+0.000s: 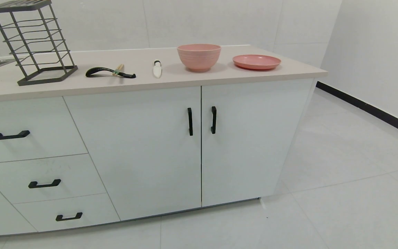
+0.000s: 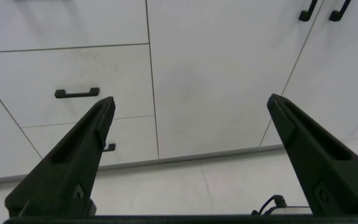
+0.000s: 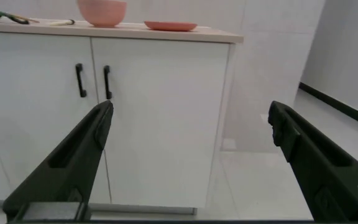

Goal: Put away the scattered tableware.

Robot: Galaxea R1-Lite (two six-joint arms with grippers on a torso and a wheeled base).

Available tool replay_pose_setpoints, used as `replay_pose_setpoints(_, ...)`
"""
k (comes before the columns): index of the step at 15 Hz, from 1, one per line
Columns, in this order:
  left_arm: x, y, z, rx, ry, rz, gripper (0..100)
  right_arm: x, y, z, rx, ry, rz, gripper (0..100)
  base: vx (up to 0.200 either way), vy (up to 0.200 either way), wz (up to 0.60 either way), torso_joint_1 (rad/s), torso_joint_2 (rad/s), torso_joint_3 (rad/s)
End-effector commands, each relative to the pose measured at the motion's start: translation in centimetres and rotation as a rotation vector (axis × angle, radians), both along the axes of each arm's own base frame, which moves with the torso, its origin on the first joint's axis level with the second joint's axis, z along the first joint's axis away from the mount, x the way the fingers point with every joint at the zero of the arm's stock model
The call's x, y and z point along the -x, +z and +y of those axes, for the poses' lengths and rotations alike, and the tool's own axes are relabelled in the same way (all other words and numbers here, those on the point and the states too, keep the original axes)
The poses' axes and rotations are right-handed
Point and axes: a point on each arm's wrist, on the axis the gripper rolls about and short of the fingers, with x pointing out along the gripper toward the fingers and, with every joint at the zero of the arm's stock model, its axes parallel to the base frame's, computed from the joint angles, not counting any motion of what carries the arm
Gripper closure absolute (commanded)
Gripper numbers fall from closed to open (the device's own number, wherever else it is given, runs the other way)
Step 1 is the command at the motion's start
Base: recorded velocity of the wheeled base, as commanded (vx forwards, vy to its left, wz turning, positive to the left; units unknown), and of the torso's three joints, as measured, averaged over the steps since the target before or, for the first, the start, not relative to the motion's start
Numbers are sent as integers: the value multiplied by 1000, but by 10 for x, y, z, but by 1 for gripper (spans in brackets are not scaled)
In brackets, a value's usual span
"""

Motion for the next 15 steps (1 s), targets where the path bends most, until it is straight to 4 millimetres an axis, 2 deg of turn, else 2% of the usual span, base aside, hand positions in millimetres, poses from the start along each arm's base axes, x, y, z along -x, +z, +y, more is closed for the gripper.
replay_pose_setpoints(1,0,0,0,-9,-1,2,0,-40,48,3,34,115,109,0,0,0,0,0,0,0)
replay_pose_setpoints(3,0,0,0,-10,-2,2,0,-73,56,8,45,181,163,0,0,0,0,0,0,0)
replay_pose_setpoints(4,0,0,0,-10,-2,2,0,-81,56,10,48,203,178,0,0,0,0,0,0,0)
replay_pose_setpoints(6,0,0,0,-10,-2,2,0,-115,54,21,79,356,266,0,0,0,0,0,0,0)
replay_pose_setpoints(8,0,0,0,-10,-2,2,0,-134,52,26,124,392,290,0,0,0,0,0,0,0)
replay_pose_setpoints(10,0,0,0,-10,-2,2,0,-164,47,36,186,446,296,0,0,0,0,0,0,0)
replay_pose_setpoints(13,0,0,0,-9,-4,2,0,-186,41,54,200,549,315,0,0,0,0,0,0,0)
replay_pose_setpoints(15,0,0,0,-7,-4,2,0,-193,36,59,211,570,343,0,0,0,0,0,0,0)
